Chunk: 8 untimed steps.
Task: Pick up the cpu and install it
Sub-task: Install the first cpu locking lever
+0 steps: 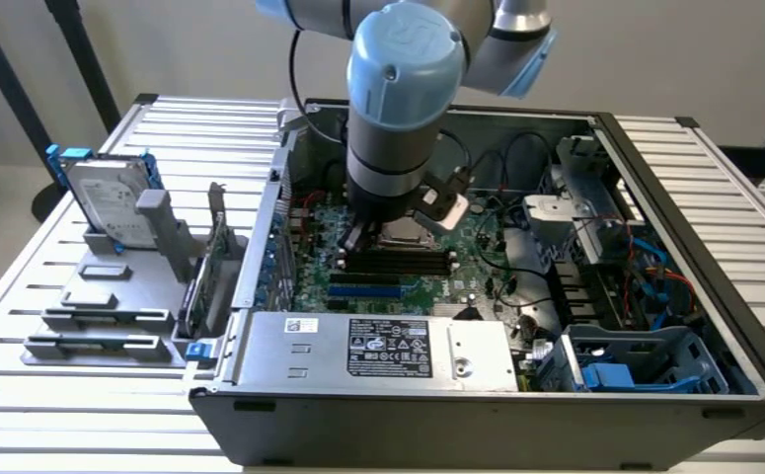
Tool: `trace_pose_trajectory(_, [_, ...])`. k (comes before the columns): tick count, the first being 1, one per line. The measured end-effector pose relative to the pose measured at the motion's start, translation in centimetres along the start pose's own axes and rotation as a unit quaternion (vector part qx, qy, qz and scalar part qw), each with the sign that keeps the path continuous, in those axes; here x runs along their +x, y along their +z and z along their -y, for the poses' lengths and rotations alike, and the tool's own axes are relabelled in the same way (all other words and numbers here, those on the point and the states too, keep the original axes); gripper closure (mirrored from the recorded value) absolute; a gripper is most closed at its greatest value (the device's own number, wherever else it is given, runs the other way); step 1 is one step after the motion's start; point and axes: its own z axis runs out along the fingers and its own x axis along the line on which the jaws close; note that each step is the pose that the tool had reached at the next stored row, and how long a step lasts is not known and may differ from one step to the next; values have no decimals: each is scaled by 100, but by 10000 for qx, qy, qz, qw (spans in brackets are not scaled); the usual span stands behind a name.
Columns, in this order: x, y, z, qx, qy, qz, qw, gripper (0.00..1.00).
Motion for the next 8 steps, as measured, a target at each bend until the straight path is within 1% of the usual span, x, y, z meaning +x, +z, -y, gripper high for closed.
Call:
trace_pose_trajectory(4, [2, 68, 14, -3, 1, 6, 10000, 89])
trace_pose_trajectory(8, [11, 116, 26, -5, 0, 8, 10000, 89])
